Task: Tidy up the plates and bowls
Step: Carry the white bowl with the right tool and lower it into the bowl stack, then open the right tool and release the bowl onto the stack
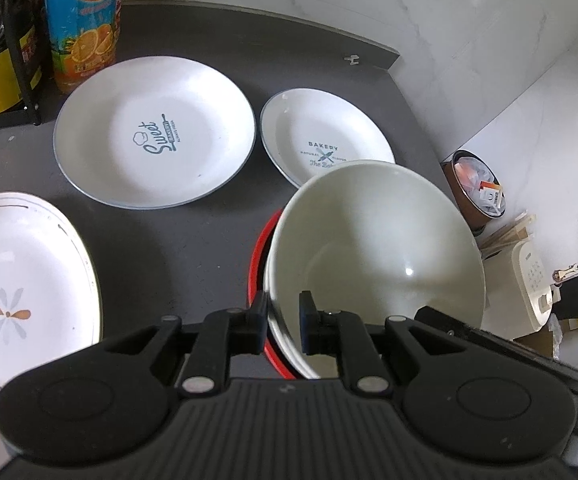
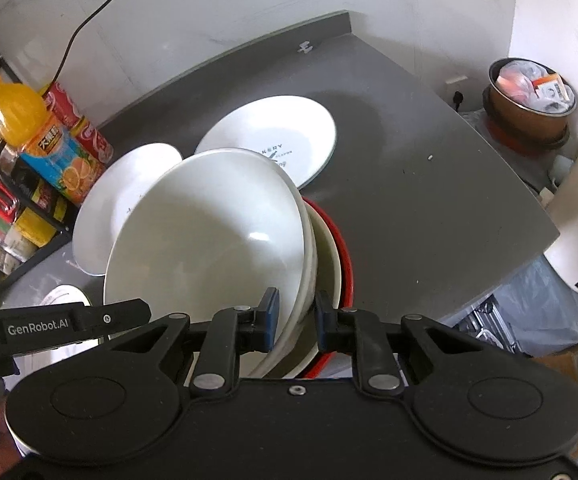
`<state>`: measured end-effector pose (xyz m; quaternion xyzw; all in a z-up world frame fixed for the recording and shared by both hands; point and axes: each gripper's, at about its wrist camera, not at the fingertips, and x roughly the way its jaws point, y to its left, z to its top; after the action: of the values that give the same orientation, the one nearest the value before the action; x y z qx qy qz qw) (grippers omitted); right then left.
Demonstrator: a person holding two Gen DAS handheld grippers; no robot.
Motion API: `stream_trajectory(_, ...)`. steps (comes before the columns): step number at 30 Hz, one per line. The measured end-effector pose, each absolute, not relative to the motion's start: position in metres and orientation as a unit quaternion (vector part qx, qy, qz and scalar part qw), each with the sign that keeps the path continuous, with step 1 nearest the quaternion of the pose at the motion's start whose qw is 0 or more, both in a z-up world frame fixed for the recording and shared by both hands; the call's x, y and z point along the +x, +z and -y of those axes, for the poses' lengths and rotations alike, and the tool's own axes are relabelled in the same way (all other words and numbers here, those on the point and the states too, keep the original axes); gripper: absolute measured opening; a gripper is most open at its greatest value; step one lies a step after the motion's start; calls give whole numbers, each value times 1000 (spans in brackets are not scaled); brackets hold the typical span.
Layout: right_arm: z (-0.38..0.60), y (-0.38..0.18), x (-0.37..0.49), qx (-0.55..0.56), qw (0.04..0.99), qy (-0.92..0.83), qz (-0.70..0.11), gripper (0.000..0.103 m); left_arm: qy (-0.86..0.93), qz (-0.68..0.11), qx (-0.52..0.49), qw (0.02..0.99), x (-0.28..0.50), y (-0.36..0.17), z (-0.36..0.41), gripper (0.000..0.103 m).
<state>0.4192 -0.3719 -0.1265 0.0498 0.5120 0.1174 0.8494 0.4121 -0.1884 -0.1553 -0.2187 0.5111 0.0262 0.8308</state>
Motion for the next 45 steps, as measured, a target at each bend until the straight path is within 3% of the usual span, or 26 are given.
stream_trajectory(3, 368, -125, 421, 35, 849, 115, -514, 19, 28, -512, -225, 829, 412, -157, 189, 13)
stream_trajectory(10, 364, -116, 421, 13, 852, 110, -511, 32, 24, -499, -233, 834, 409, -149, 184, 14)
stream_trajectory(14, 370, -106, 418, 17, 862, 111, -495, 32, 26, -488, -241, 838, 405, -143, 177, 14)
stream_trajectory(17, 371, -102, 417, 13, 869, 107, -483, 27, 31, -480, -248, 841, 399, -138, 171, 14)
stream_trajectory(19, 372, -102, 415, 7, 873, 100, -477, 15, 35, -477, -251, 841, 394, -136, 167, 14)
stream_trajectory(22, 374, -106, 415, 3, 876, 91, -474, 6, 42, -474, -260, 840, 385, -135, 159, 14)
stream_trajectory(29, 376, -102, 408, 26, 877, 78, -474, 9, 63, -464, -269, 841, 359, -131, 132, 15)
stream_trajectory(31, 373, -94, 404, 31, 882, 81, -464, 16, 71, -460, -270, 843, 351, -129, 123, 16)
stream_trajectory(32, 370, -90, 402, 33, 884, 85, -458, 19, 75, -459, -270, 843, 346, -127, 118, 17)
stream_trajectory(34, 363, -84, 398, 35, 889, 92, -448, 36, 83, -456, -269, 844, 340, -124, 108, 25)
stream_trajectory(40, 337, -70, 393, 45, 888, 125, -439, 46, 110, -438, -262, 853, 324, -111, 83, 53)
stream_trajectory(45, 315, -62, 398, 51, 883, 153, -441, 56, 130, -429, -257, 856, 326, -103, 68, 69)
